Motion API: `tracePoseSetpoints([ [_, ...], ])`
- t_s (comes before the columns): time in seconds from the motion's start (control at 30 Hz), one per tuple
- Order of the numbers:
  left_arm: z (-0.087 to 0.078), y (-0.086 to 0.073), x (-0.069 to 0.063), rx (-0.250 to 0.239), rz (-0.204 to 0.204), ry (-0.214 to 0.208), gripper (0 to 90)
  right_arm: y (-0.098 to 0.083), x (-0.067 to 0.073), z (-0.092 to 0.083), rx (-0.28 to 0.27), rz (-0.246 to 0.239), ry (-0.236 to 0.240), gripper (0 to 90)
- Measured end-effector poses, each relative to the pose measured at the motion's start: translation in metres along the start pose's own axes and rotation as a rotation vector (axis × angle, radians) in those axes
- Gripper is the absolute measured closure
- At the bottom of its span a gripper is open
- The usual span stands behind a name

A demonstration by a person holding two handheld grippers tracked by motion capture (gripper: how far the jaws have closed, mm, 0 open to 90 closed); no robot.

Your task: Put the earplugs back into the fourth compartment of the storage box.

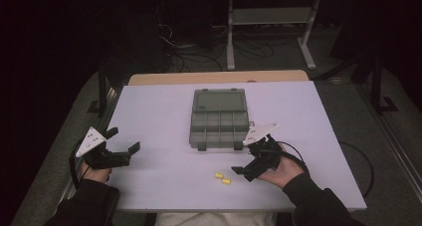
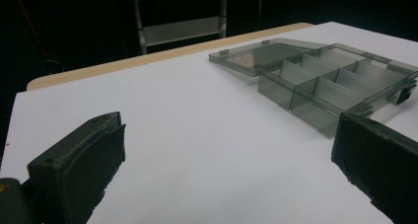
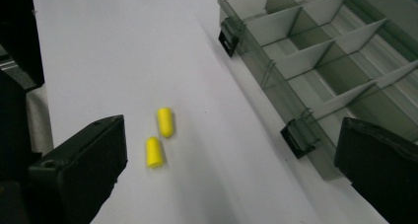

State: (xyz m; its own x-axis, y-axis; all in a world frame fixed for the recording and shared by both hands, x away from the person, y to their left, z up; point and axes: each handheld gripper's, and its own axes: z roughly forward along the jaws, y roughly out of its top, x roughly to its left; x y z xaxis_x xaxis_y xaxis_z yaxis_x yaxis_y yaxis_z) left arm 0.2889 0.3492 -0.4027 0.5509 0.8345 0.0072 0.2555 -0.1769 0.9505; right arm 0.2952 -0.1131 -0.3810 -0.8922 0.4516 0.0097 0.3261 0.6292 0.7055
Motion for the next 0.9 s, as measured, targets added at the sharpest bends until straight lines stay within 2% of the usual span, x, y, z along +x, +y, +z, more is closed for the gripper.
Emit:
tracePoseSetpoints([
  [0.5,0.000,0.000,0.000,0.002,0.003,-0.005,0.0,-0.004,0.012,0.028,0.093,-0.033,0.065,0.0],
  [0.67,0.000,0.000,0.000,0.002,0.003,-0.007,0.0,-0.006,0.015,0.038,0.134,-0.042,0.073,0.0],
  [0.9,0.000,0.000,0.000,0.003,0.003,-0.009,0.0,-0.006,0.020,0.046,0.165,-0.057,0.115,8.8],
])
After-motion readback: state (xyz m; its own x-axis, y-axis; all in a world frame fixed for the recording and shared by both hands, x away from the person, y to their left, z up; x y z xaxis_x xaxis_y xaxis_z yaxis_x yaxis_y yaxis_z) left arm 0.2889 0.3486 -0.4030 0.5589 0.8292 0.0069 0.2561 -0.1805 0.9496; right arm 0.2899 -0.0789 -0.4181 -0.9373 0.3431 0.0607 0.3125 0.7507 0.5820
